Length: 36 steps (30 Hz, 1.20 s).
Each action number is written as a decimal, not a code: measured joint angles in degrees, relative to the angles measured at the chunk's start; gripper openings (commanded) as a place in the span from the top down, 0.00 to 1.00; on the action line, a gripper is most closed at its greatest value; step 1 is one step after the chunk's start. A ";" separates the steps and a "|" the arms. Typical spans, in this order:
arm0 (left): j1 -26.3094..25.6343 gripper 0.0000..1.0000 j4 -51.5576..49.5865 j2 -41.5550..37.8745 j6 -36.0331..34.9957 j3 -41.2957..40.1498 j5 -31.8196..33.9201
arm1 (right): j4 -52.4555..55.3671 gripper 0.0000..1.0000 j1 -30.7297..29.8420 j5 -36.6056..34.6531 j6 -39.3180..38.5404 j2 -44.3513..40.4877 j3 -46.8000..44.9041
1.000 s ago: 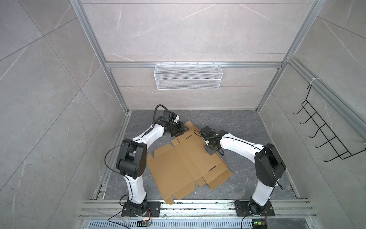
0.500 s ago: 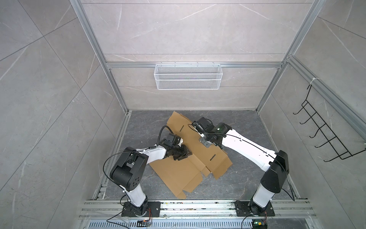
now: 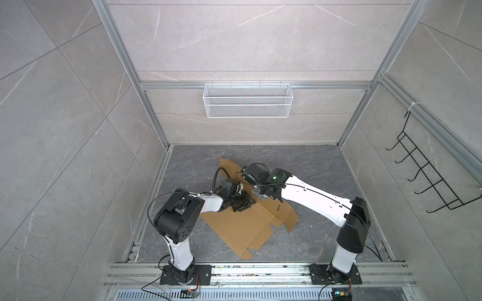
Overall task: Assemble paper box
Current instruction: First fold the bottom flaps of a flat cardboard box at the center of the table.
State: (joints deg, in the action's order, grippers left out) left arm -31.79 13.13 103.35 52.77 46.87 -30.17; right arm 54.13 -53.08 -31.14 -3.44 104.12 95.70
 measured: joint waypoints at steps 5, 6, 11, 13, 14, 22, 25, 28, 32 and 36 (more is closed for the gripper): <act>-0.11 0.59 1.95 -0.04 0.39 -1.03 -0.11 | -1.55 1.00 0.13 -4.92 -0.81 1.68 -0.63; -0.11 0.59 2.36 -0.07 0.44 -1.29 -0.15 | -1.64 1.00 0.22 -5.38 -1.03 1.88 -0.63; -0.11 0.59 2.78 -1.38 0.57 -2.56 -0.02 | -2.14 1.00 0.39 -6.49 -3.34 2.51 -0.57; 0.00 0.59 0.48 -3.43 0.42 -3.32 0.09 | -2.73 1.00 0.37 -6.36 -4.44 2.75 -0.59; 0.35 0.59 -1.09 -4.85 0.20 -3.67 0.11 | -3.13 1.00 0.37 -6.14 -5.25 2.95 -0.85; 7.19 0.59 -13.55 -21.97 -4.20 -4.59 1.11 | -6.08 1.00 0.35 -4.96 -10.12 3.19 -3.74; 10.01 0.58 -17.57 -26.03 -5.97 -4.57 2.47 | -7.45 1.00 0.35 -5.62 -12.37 3.19 -3.74; 10.40 0.58 -20.06 -27.50 -7.06 -4.57 3.21 | -9.14 1.00 0.35 -6.86 -15.78 3.13 -3.74; 10.40 0.59 -20.52 -27.58 -7.17 -4.98 3.61 | -15.96 1.00 0.35 -8.22 -24.48 1.44 -6.69; 10.43 0.58 -20.98 -28.06 -7.19 -5.57 5.42 | -24.96 1.00 0.50 -7.34 -35.23 -1.95 -12.20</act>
State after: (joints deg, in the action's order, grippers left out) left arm -21.37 -7.86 75.29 45.58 41.30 -24.75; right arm 29.17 -52.58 -38.48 -38.68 102.17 83.50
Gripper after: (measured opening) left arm 0.415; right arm 0.049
